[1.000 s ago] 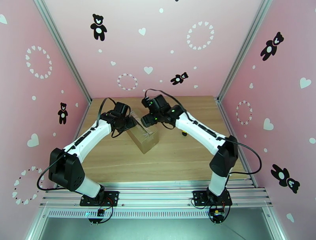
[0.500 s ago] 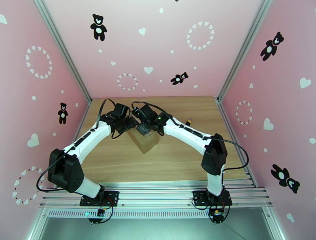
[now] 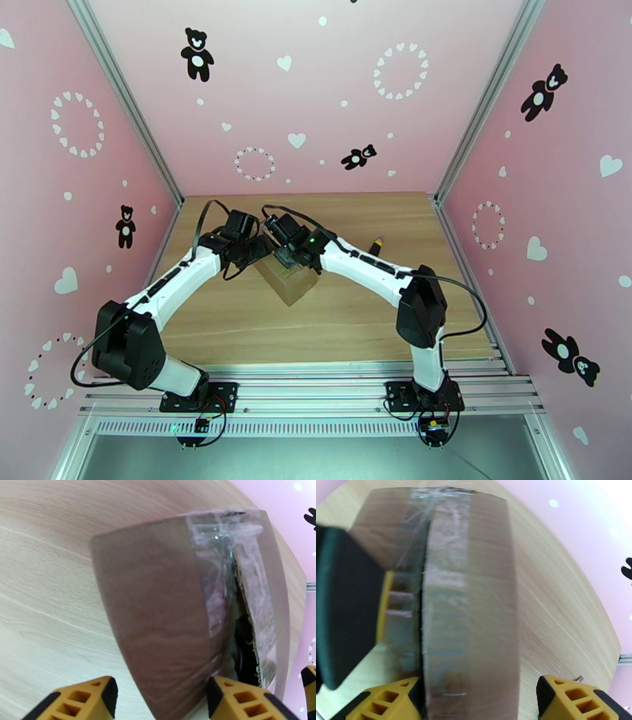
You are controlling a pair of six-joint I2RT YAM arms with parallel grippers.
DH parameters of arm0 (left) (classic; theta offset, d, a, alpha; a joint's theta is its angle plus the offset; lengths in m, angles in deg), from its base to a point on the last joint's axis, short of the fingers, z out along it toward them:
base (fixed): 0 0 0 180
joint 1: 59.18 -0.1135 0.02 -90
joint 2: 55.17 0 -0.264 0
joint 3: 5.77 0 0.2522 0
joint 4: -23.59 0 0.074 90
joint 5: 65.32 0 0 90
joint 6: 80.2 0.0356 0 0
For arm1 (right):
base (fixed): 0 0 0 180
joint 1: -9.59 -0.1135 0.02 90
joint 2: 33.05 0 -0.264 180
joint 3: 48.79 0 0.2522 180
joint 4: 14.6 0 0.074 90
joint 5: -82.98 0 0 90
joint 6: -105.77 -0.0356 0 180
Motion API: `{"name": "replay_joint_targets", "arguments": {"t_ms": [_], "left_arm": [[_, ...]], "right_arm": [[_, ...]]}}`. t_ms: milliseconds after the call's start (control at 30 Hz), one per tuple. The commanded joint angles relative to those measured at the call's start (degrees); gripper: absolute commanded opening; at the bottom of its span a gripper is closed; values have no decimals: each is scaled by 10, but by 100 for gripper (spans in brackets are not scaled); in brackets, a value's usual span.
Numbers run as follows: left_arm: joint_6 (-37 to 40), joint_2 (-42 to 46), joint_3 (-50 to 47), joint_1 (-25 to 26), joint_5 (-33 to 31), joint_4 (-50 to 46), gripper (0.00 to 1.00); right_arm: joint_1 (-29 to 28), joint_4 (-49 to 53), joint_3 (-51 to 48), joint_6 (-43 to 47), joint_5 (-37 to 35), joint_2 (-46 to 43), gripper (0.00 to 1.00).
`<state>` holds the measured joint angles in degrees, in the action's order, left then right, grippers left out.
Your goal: Unpack the express box
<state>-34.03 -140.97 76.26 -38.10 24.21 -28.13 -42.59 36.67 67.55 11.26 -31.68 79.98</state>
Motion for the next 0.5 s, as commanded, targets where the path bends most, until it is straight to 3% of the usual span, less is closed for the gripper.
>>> {"name": "replay_joint_targets", "arguments": {"t_ms": [0,467], "left_arm": [[-6,8,-36,-4,11,-47,65],[-15,17,-89,-4,15,-41,65]], "right_arm": [[19,9,24,-7,-43,20,77],[65,7,93,-28,-20,32,76]]}}
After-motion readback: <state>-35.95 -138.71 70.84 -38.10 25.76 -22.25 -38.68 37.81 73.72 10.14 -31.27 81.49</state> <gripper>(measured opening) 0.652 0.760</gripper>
